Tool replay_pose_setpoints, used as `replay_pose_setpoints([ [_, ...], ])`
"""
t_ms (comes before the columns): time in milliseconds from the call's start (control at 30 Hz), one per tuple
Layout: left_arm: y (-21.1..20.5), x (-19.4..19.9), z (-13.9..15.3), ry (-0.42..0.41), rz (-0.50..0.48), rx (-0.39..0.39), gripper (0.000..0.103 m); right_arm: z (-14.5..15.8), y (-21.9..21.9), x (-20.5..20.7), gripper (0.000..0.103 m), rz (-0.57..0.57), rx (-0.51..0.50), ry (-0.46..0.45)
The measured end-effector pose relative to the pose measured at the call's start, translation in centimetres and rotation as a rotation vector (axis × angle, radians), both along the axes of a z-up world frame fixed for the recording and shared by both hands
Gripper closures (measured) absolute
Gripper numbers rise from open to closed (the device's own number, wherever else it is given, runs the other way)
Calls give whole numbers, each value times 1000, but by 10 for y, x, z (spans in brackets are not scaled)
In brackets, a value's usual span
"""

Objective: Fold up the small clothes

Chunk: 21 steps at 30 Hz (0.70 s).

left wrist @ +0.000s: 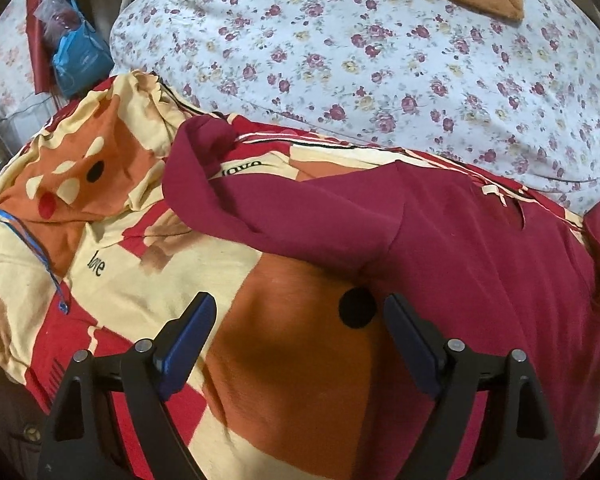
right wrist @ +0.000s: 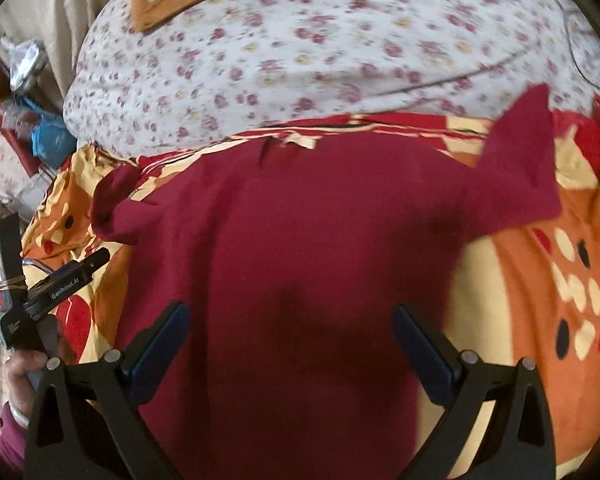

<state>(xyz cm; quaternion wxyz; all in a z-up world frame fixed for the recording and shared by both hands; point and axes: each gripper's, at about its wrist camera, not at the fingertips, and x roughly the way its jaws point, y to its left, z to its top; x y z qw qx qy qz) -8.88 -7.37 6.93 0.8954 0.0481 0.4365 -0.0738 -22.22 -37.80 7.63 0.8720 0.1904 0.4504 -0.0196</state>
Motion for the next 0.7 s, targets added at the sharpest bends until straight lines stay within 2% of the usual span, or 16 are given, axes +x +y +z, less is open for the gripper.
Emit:
replay_pose_setpoints([
  [100,0,-3,1,5,-1,-10,27,4,19,11,0,20,-34,-14],
  [300,-5,-6,2,3,-15,-1,27,11,41,28,0,22,-193,-24],
  [700,-7,-2,-4,24,-10,-16,27,2,44,41,0,4,-191,-2],
])
